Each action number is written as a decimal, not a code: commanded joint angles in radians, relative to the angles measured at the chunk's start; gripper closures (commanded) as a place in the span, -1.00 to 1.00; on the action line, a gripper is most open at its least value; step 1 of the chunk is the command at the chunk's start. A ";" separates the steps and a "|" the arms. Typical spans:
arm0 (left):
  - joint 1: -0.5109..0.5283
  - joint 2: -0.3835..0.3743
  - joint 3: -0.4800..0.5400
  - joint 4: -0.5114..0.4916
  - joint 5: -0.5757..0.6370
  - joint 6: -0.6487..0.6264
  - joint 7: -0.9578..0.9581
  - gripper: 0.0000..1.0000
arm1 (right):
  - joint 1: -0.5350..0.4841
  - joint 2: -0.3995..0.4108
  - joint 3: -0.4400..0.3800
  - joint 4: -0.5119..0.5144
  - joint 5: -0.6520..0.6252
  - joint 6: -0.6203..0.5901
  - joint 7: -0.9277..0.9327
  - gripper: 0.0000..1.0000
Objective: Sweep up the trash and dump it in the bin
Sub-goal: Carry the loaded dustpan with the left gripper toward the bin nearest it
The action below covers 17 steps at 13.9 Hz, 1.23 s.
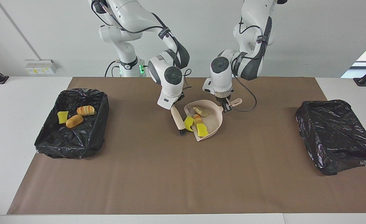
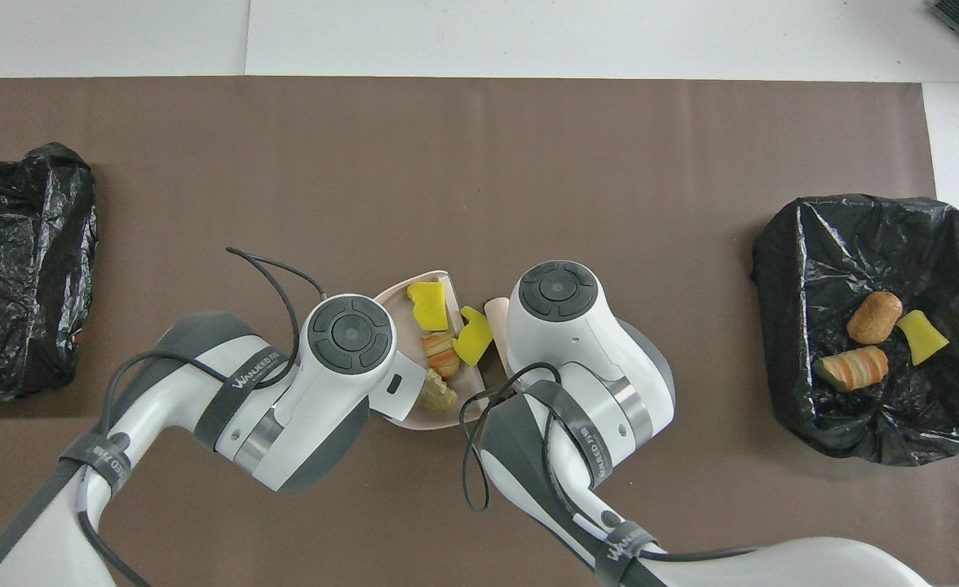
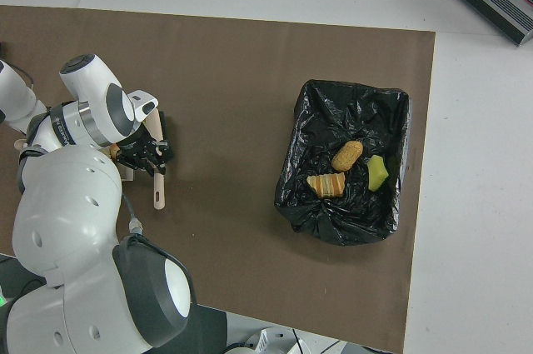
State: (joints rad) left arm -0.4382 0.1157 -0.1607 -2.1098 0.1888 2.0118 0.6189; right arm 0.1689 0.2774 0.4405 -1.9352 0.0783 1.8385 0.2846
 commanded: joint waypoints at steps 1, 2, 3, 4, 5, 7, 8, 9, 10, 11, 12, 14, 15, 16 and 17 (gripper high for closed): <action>0.009 -0.030 -0.003 -0.036 0.001 0.005 -0.016 1.00 | 0.020 -0.033 0.018 -0.010 0.070 -0.050 0.074 1.00; 0.009 -0.030 -0.003 -0.036 0.001 0.005 -0.016 1.00 | 0.027 -0.035 0.018 -0.008 0.078 -0.050 0.102 1.00; 0.009 -0.030 -0.003 -0.036 0.001 0.010 -0.013 1.00 | 0.033 -0.037 0.021 -0.010 0.102 -0.038 0.114 1.00; 0.006 -0.030 -0.003 -0.036 0.001 0.015 -0.005 1.00 | 0.034 -0.035 0.023 -0.010 0.145 -0.025 0.116 1.00; 0.007 -0.028 -0.003 -0.036 0.001 0.019 -0.002 1.00 | 0.034 -0.035 0.023 -0.011 0.170 -0.007 0.116 1.00; 0.007 -0.024 -0.003 -0.035 0.001 0.037 0.004 1.00 | 0.035 -0.032 0.023 -0.008 0.199 0.031 0.125 1.00; 0.009 -0.022 -0.003 -0.035 0.001 0.056 0.005 1.00 | 0.034 -0.038 0.023 -0.004 0.201 0.022 0.128 1.00; 0.010 -0.019 -0.003 -0.033 0.000 0.064 0.007 1.00 | 0.017 -0.078 0.021 -0.004 0.201 -0.002 0.134 1.00; 0.012 -0.019 -0.003 -0.032 0.000 0.064 0.010 1.00 | 0.001 -0.128 0.014 -0.004 0.201 -0.040 0.155 1.00; 0.019 -0.016 -0.003 -0.027 0.000 0.062 0.012 1.00 | -0.028 -0.180 0.012 -0.002 0.201 -0.094 0.171 1.00; 0.024 -0.013 -0.005 -0.022 -0.002 0.062 0.015 1.00 | -0.066 -0.217 0.014 -0.001 0.201 -0.151 0.171 1.00; 0.036 -0.021 -0.003 -0.021 -0.002 0.061 0.066 1.00 | -0.088 -0.273 0.012 -0.001 0.198 -0.263 0.179 1.00; 0.053 -0.021 -0.005 -0.016 -0.002 0.061 0.108 1.00 | -0.085 -0.291 0.010 -0.004 0.184 -0.312 0.201 1.00; 0.056 -0.021 -0.003 -0.009 -0.003 0.061 0.136 1.00 | -0.077 -0.309 0.012 -0.022 0.173 -0.335 0.241 1.00; 0.067 -0.022 -0.003 0.004 -0.003 0.059 0.172 1.00 | -0.075 -0.340 0.014 -0.065 0.172 -0.332 0.263 1.00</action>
State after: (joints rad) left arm -0.3973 0.1150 -0.1602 -2.1098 0.1889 2.0558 0.7207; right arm 0.0870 -0.0127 0.4460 -1.9258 0.2523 1.5048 0.4906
